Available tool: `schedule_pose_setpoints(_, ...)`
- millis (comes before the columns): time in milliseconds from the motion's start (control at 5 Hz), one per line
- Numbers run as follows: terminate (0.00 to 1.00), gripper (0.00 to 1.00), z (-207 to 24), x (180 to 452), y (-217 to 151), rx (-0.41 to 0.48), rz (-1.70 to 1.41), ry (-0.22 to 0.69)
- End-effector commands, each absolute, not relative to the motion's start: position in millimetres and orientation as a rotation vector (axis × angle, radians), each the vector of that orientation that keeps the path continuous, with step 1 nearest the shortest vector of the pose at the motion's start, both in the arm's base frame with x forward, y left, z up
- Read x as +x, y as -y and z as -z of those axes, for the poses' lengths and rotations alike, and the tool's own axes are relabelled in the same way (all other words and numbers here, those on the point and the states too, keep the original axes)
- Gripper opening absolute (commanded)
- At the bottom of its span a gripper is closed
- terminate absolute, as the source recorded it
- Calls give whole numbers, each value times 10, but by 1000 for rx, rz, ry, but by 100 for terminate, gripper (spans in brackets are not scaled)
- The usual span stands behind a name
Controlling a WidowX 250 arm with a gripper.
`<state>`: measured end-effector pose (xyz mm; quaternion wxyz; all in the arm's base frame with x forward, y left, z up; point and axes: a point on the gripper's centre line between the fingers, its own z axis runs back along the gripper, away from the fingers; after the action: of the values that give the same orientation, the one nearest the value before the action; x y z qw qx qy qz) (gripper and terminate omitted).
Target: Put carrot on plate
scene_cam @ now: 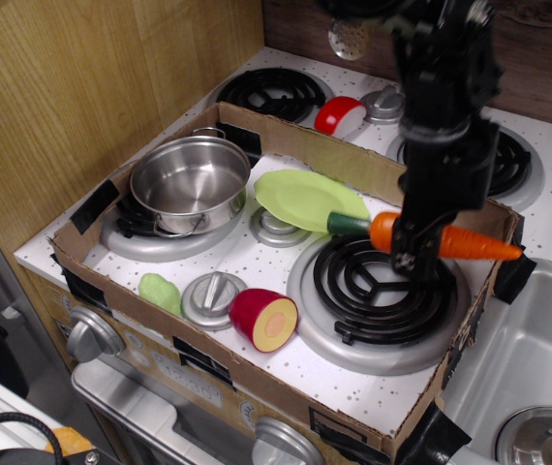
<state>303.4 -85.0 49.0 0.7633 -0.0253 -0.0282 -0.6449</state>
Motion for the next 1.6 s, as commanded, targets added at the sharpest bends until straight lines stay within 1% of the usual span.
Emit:
schedule_pose_setpoints(0, 0, 0, -770, 3216, 633, 70, 1463, 44)
schedule_pose_setpoints(200, 0, 0, -565, 3292, 454, 103, 1581, 109)
schedule_pose_setpoints(400, 0, 0, -402, 3346, 260, 133, 1649, 131)
schedule_pose_setpoints(800, 0, 0, -415, 3489, 55, 234, 1779, 100)
schedule_pose_setpoints(1000, 0, 0, -475, 3539, 27, 259, 1803, 96)
schedule_pose_setpoints(1200, 0, 0, -476, 3560, 3, 278, 1796, 125)
schedule_pose_setpoints(1400, 0, 100, -555, 3591, 8, 326, 1808, 125)
